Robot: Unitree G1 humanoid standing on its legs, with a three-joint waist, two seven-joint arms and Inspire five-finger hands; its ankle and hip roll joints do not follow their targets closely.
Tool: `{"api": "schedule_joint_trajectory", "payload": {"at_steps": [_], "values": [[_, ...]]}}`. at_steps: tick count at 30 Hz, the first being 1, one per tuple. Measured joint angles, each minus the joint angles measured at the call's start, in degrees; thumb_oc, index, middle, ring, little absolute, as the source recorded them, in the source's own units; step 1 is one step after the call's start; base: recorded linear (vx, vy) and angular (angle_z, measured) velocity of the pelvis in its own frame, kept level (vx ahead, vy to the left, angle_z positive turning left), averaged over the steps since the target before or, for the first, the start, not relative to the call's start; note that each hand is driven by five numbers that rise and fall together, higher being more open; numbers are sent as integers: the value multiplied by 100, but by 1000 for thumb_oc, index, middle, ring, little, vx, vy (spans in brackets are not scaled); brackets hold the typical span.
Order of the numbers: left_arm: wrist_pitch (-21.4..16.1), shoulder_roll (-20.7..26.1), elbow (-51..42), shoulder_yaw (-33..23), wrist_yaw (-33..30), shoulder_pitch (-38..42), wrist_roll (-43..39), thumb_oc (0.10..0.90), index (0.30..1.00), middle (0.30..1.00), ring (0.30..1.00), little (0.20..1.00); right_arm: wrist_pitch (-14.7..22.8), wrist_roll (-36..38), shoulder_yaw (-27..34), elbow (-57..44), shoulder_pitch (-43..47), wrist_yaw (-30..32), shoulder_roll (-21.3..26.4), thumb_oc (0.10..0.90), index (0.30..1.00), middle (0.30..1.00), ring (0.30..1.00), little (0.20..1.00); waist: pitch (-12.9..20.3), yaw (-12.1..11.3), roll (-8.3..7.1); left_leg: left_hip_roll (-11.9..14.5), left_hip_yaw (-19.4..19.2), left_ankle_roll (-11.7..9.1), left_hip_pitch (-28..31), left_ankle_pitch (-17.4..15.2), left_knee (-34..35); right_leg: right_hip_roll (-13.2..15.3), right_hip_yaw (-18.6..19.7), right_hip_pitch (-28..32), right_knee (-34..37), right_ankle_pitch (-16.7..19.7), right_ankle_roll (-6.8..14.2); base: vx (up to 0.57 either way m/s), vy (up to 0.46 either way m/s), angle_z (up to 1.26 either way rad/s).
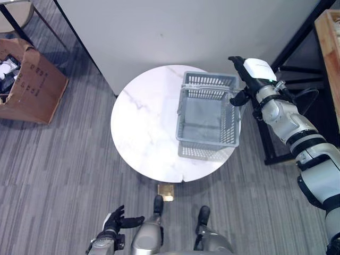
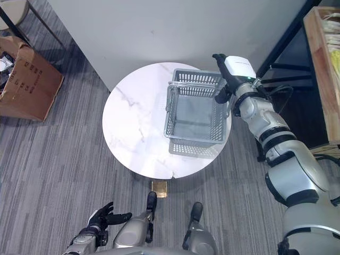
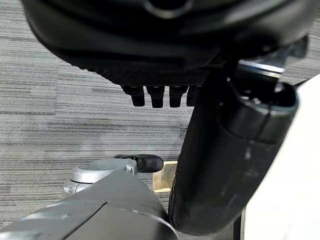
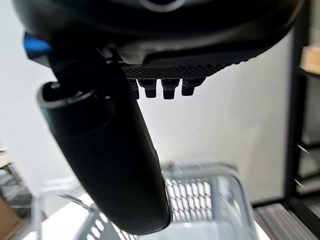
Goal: Get the vegetables into the basket
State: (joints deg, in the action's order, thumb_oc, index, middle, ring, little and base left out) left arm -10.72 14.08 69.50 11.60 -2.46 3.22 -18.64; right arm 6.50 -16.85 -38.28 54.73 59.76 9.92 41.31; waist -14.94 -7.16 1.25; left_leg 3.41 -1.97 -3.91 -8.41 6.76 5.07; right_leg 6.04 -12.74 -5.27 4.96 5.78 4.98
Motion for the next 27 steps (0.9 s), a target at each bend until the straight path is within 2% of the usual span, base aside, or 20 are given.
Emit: {"api": "schedule_joint_trajectory", "payload": {"at_steps": [9,10,11,12,17,22,27], "values": [[0,1,-11,43,-31,39,-66,900,1000,1000,1000,1000,-84,149,-97,353,30,12,-170,900,1000,1000,1000,1000,-89,2,35,-9,52,-6,-113,9,0,4,-41,-90,0,0,-1,2,3,1],[-14,16,-12,140,-71,40,-67,900,1000,1000,1000,1000,-86,152,-99,353,30,13,-253,790,846,846,846,846,-96,2,49,-8,53,-6,-116,9,0,4,-37,-95,0,0,-1,0,0,0],[-20,16,-12,162,-96,40,-66,900,1000,1000,1000,1000,-86,152,-100,353,30,13,-315,561,525,525,525,525,-99,4,55,-8,53,-6,-116,9,0,4,-33,-97,0,0,-1,0,0,0],[-21,17,-12,187,-109,40,-66,900,1000,1000,1000,1000,-85,152,-102,353,30,13,-351,400,300,300,300,300,-102,3,60,-7,52,-6,-116,9,0,4,-33,-98,0,0,-1,0,0,0],[-4,17,-4,224,-138,39,-72,900,1000,1000,1000,1000,-92,167,-110,401,65,131,-561,400,300,300,300,300,-123,-37,98,-8,72,-19,-126,20,0,3,-49,-97,0,0,-1,1,2,1],[7,14,-5,232,-138,30,-71,900,1000,1000,1000,1000,-88,191,-115,820,198,274,-592,400,300,300,300,300,-124,-163,107,-12,129,-59,-138,48,0,5,-115,-77,0,-1,-1,-2,8,5],[33,-4,16,240,-137,30,-56,900,1000,1000,1000,1000,-69,209,-92,1384,150,169,-727,400,300,300,300,300,-117,-276,136,-27,229,-98,-152,90,-1,16,-219,-36,0,-5,-6,-2,8,12]]}}
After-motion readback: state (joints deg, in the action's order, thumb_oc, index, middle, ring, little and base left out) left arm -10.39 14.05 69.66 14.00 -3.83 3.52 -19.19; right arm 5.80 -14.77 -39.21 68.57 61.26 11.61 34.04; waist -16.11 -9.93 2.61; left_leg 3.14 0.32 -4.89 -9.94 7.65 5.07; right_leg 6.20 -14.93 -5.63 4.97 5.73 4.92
